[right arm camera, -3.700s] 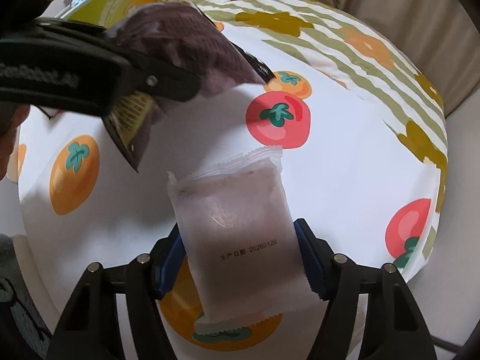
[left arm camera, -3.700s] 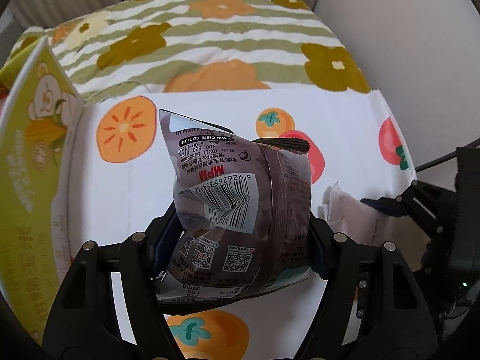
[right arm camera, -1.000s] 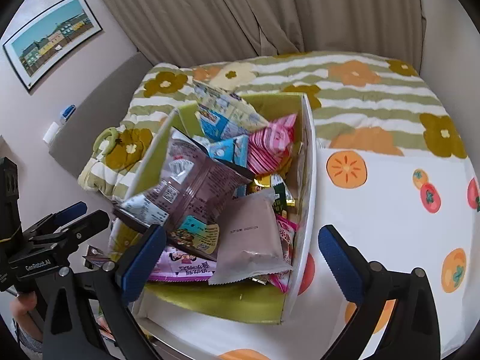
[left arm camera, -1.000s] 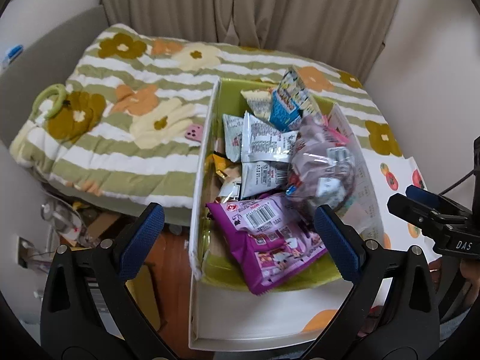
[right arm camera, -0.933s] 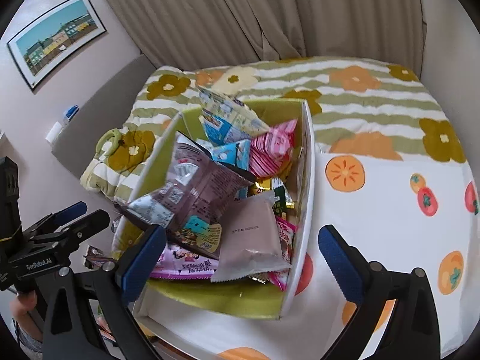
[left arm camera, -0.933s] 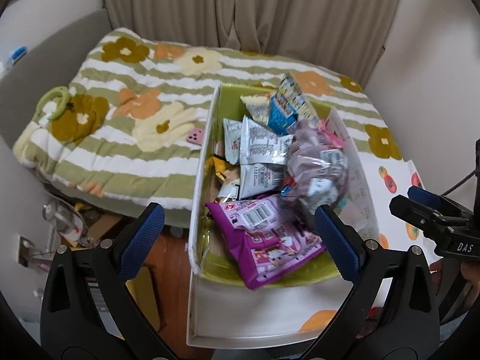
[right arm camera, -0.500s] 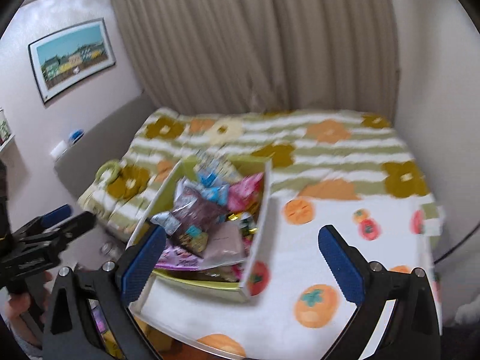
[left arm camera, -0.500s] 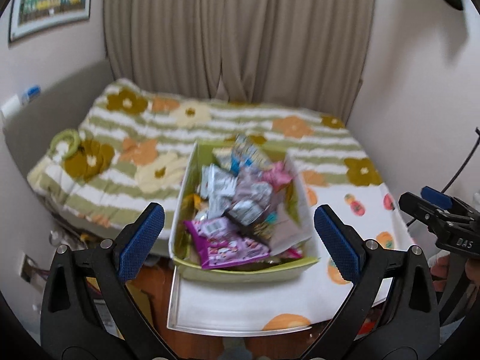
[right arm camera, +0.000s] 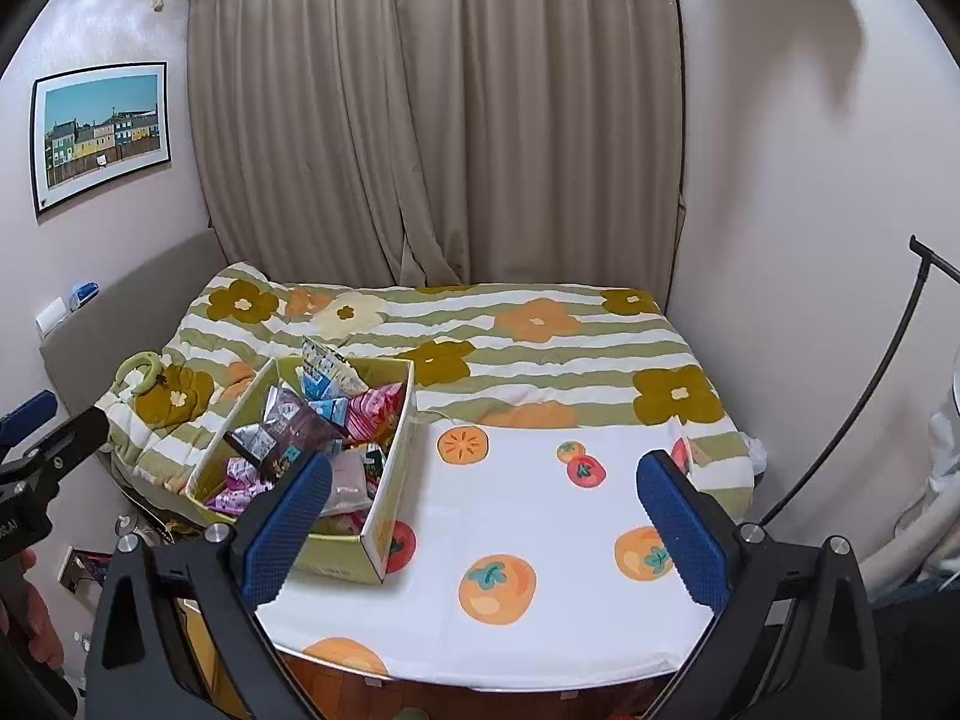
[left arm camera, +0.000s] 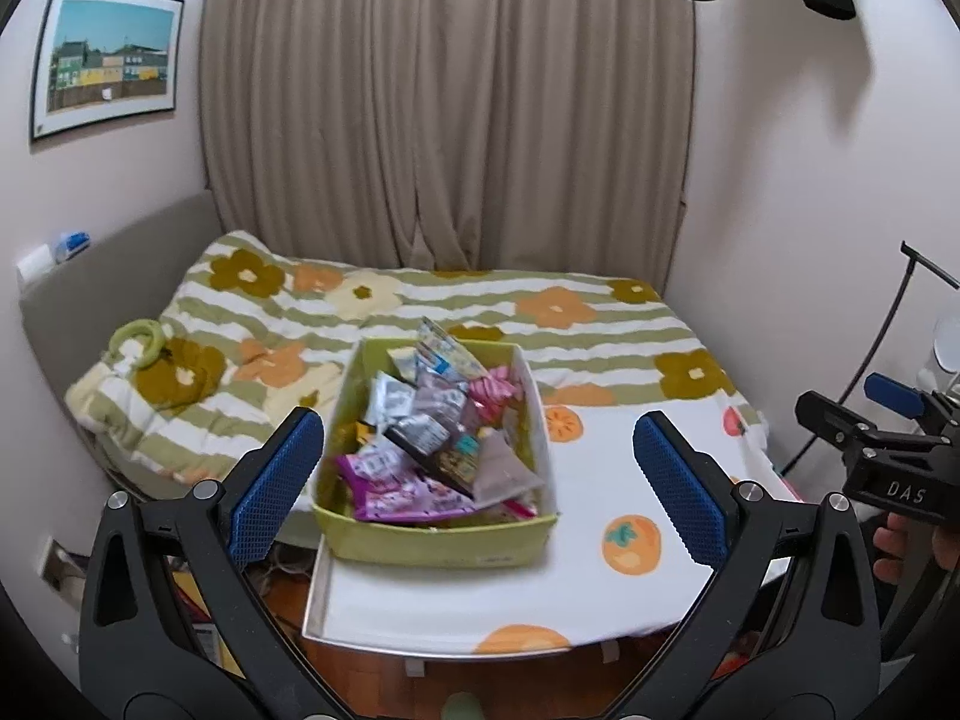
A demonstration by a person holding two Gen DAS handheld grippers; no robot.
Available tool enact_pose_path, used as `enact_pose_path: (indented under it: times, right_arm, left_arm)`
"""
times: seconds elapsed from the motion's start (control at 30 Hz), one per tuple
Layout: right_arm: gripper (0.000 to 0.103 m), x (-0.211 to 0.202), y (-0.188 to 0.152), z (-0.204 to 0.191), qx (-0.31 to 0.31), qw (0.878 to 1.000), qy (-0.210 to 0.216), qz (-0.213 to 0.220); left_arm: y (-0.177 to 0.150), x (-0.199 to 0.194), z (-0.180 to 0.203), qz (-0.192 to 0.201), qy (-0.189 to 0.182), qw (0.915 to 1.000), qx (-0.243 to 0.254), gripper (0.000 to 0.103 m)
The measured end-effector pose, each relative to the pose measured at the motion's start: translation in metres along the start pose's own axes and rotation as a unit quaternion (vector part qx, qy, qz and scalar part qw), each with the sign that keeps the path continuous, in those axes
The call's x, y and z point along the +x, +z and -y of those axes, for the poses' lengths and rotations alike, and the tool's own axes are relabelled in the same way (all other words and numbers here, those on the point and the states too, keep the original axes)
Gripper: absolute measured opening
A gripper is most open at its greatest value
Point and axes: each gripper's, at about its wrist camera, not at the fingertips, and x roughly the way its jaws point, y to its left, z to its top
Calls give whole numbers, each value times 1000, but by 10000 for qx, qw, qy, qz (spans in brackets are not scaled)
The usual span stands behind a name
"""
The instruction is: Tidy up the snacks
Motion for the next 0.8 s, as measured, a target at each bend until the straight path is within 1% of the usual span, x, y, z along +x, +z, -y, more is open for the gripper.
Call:
enact_pose_path:
  times: [0.3, 0.8]
  right_arm:
    - [101, -11, -12, 4, 78, 10000, -40, -7]
    - [101, -11, -9, 8, 171, 9998, -98, 55]
  left_arm:
    - [-1, -3, 12, 19, -64, 9999, 107, 103]
    - [-1, 2, 22, -3, -119, 9997, 229, 102]
